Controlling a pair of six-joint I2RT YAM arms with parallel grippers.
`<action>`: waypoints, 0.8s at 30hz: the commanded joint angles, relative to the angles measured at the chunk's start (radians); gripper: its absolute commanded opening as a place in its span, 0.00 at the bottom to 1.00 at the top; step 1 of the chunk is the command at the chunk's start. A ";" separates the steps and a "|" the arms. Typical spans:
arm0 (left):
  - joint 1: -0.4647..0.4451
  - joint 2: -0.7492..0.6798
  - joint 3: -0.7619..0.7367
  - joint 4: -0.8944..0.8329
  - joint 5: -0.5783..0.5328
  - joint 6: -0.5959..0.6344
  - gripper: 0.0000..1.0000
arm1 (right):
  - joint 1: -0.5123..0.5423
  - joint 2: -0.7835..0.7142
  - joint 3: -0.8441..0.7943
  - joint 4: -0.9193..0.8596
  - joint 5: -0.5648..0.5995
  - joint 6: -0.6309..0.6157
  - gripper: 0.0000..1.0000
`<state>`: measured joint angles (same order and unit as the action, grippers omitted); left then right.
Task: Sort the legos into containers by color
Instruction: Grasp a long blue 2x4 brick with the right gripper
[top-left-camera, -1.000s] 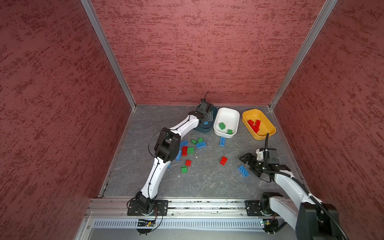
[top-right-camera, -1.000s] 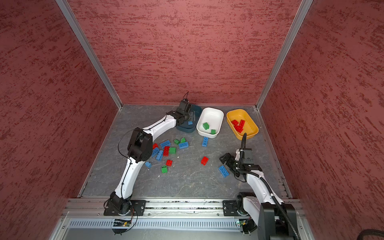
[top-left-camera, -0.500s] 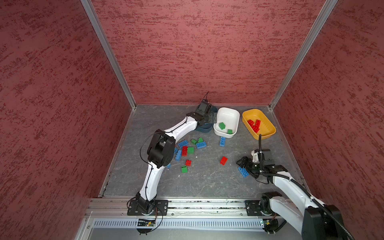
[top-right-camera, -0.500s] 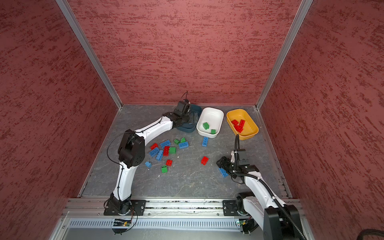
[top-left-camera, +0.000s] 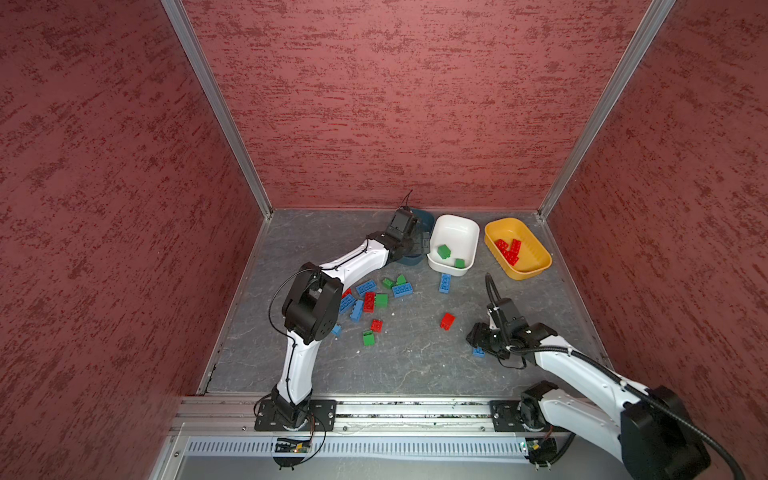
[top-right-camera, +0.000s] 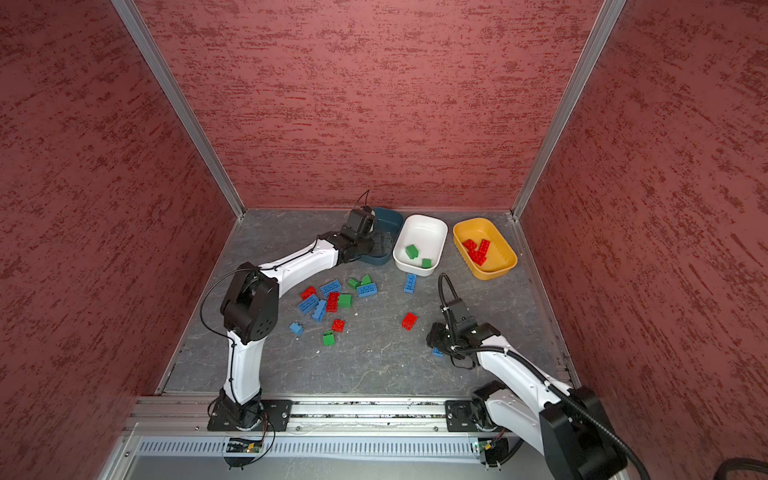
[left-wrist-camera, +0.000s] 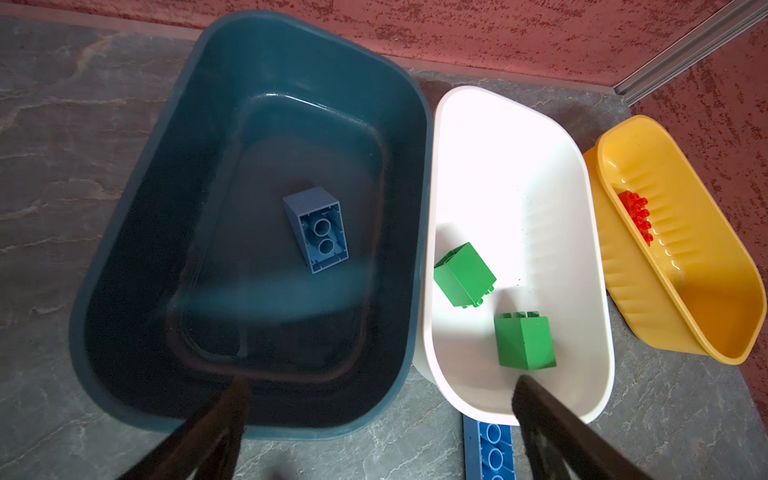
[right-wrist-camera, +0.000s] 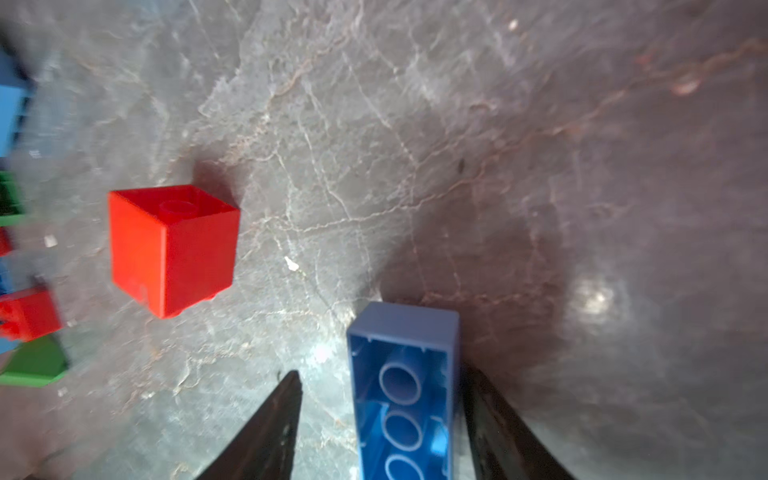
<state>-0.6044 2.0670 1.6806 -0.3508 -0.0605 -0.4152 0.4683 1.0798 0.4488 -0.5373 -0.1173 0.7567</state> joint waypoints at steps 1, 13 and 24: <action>-0.003 -0.038 -0.013 0.017 0.003 -0.013 1.00 | 0.090 0.084 0.046 -0.088 0.148 0.071 0.59; -0.014 -0.116 -0.118 0.005 0.031 -0.038 0.99 | 0.223 0.224 0.119 -0.069 0.230 0.038 0.35; 0.001 -0.268 -0.302 -0.024 0.322 -0.053 0.99 | 0.224 0.095 0.150 0.191 0.272 -0.179 0.24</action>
<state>-0.6052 1.8343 1.4025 -0.3523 0.1520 -0.4625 0.6857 1.2121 0.5770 -0.4820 0.1188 0.6601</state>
